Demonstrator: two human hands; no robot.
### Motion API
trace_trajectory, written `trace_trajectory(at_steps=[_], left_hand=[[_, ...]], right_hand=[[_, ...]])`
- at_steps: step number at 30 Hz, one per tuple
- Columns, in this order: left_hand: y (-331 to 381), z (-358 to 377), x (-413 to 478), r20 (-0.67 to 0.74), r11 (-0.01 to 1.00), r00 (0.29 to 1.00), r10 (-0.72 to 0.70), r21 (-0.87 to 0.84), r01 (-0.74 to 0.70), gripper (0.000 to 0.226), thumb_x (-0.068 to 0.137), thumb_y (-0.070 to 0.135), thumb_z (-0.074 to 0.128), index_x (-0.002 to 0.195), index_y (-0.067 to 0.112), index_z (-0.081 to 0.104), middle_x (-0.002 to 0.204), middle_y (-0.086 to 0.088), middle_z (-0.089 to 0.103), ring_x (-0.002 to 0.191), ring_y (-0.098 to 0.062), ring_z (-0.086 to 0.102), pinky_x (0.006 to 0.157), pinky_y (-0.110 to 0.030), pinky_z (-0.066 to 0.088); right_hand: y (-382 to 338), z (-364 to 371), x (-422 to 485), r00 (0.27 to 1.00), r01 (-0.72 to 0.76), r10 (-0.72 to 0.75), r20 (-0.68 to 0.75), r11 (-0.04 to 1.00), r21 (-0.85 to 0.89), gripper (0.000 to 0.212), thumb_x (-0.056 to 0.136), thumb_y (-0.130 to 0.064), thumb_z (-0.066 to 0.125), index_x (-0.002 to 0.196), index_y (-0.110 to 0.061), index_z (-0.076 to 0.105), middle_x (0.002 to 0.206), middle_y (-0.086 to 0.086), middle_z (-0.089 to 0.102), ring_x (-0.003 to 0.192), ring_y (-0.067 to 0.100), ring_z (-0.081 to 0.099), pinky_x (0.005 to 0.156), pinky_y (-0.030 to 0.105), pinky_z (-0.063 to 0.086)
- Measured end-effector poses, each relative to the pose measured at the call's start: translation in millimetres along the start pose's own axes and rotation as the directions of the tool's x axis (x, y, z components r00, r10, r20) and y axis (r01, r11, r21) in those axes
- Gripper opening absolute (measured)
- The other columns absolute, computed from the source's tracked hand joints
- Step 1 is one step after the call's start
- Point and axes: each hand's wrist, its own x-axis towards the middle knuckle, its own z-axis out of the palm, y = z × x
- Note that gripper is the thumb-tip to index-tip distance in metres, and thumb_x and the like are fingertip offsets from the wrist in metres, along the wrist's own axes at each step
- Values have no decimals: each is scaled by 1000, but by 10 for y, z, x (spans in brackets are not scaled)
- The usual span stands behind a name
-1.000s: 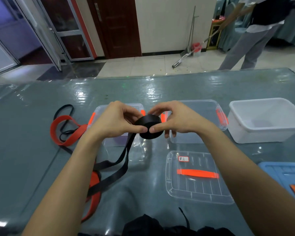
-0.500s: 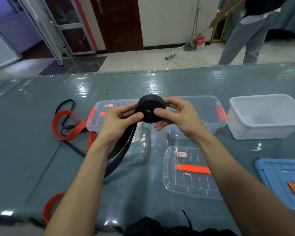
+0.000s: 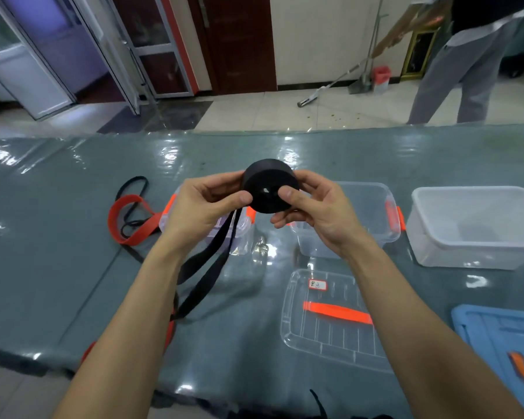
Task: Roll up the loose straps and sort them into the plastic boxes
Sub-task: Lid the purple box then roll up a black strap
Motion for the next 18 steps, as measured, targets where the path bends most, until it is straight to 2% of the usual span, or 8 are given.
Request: trace_trajectory(at_steps=[5, 7, 9, 11, 13, 14, 16, 18], left_hand=[[-173, 152, -55, -29, 978, 995, -91, 187, 95, 40, 78, 19, 91, 116, 13, 82, 108, -9, 85, 103, -24, 82, 96, -37, 66], [-277, 177, -122, 3, 942, 991, -137, 309, 129, 39, 75, 24, 94, 112, 17, 84, 103, -5, 86, 99, -22, 83, 96, -39, 66], [-339, 195, -142, 86, 846, 977, -197, 518, 125, 33, 78, 27, 98, 108, 21, 87, 97, 2, 86, 94, -16, 84, 92, -37, 67], [-350, 247, -106, 182, 682, 958, -222, 731, 19, 29, 77, 35, 97, 103, 26, 87, 87, 12, 84, 84, -6, 81, 83, -32, 66], [-298, 341, -59, 237, 532, 948, -213, 842, -92, 29, 69, 49, 87, 93, 33, 85, 79, 20, 80, 76, 3, 76, 71, -22, 60], [-277, 377, -44, 256, 506, 948, -191, 853, -128, 26, 67, 53, 83, 88, 37, 82, 77, 23, 78, 74, 4, 74, 67, -16, 55], [-288, 399, -48, 248, 600, 959, -136, 791, -119, 21, 69, 52, 82, 85, 40, 78, 79, 20, 77, 73, 1, 73, 67, -12, 52], [-350, 388, -111, 185, 815, 976, -115, 579, -13, 25, 75, 45, 89, 95, 32, 82, 88, 9, 80, 80, -3, 74, 76, -20, 58]], right_hand=[[170, -159, -184, 994, -105, 106, 4, 993, -49, 44, 88, -17, 78, 126, 3, 66, 117, 19, 74, 71, 42, 77, 71, 45, 67], [251, -320, -305, 986, -152, 163, 42, 970, -190, 44, 89, -14, 82, 128, -2, 67, 122, 21, 73, 78, 45, 78, 75, 50, 68], [242, -461, -369, 977, -141, 200, 80, 872, -469, 48, 84, -20, 92, 128, -19, 71, 123, 5, 74, 78, 37, 79, 74, 48, 67], [172, -500, -393, 963, -95, 242, 120, 721, -687, 51, 78, -31, 97, 122, -35, 72, 119, -12, 73, 69, 23, 78, 67, 35, 65], [127, -465, -402, 950, -38, 265, 166, 625, -779, 43, 78, -32, 96, 113, -36, 72, 114, -12, 72, 59, 19, 75, 60, 31, 61], [107, -452, -405, 952, -24, 251, 173, 628, -778, 39, 80, -29, 95, 111, -32, 72, 110, -10, 72, 56, 20, 75, 60, 34, 62], [66, -470, -427, 968, -33, 197, 155, 712, -702, 35, 81, -20, 94, 109, -20, 73, 96, -10, 75, 56, 22, 75, 66, 40, 64], [39, -529, -461, 984, -50, 141, 112, 813, -581, 35, 83, -12, 92, 113, -12, 73, 91, -3, 77, 59, 28, 76, 72, 45, 64]])
